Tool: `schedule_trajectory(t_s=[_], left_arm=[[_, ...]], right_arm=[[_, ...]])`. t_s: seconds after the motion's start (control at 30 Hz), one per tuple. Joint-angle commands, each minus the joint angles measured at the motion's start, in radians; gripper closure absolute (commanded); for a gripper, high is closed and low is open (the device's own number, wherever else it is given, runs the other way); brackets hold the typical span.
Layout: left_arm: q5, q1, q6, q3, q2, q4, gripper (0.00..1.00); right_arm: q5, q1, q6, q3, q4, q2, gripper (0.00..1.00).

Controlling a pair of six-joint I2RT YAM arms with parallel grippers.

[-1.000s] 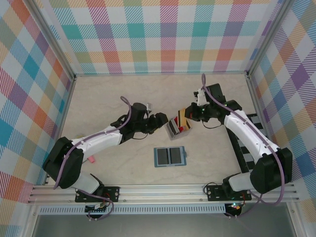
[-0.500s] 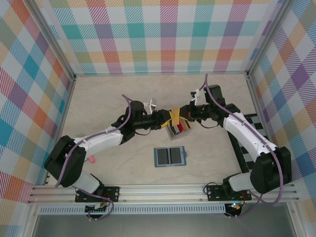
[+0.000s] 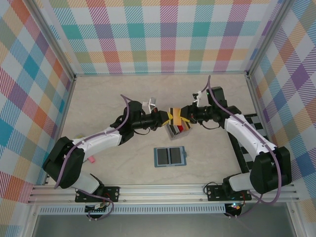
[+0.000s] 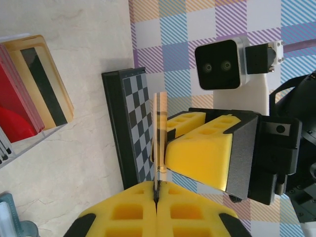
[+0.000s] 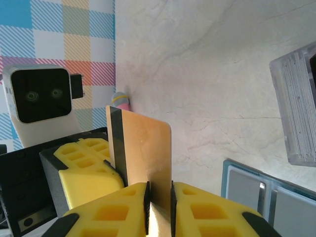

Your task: Put the credit cards into the card holder

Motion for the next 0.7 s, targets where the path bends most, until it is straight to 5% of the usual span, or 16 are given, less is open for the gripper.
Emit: schedule_trajectory(t_s=[0.0,0.3,0.47,0.67], left_arm=[[0.015,0.003,-0.012,-0.006,-0.007,0.036,0.97],[0.028,0.014,-0.067,-0.032,0.002,0.135,0.97],[0.024,0.015,-0.068,-0.035,0.011,0.122,0.95],[-0.08,0.016,0.068,-0.013,-0.042,-0.239,0.55]], right_arm=[[-0.139,0.007,-0.009,-0.014,0.064,-0.029,0.82],[-0.187,-0.009,-0.007,-0.041,0.085,-0.04,0.8],[-0.187,-0.02,0.011,-0.054,0.104,-0.05,0.9],[-0.002,-0.022,-0.107,-0.028,-0.104,-0.081,0.94]])
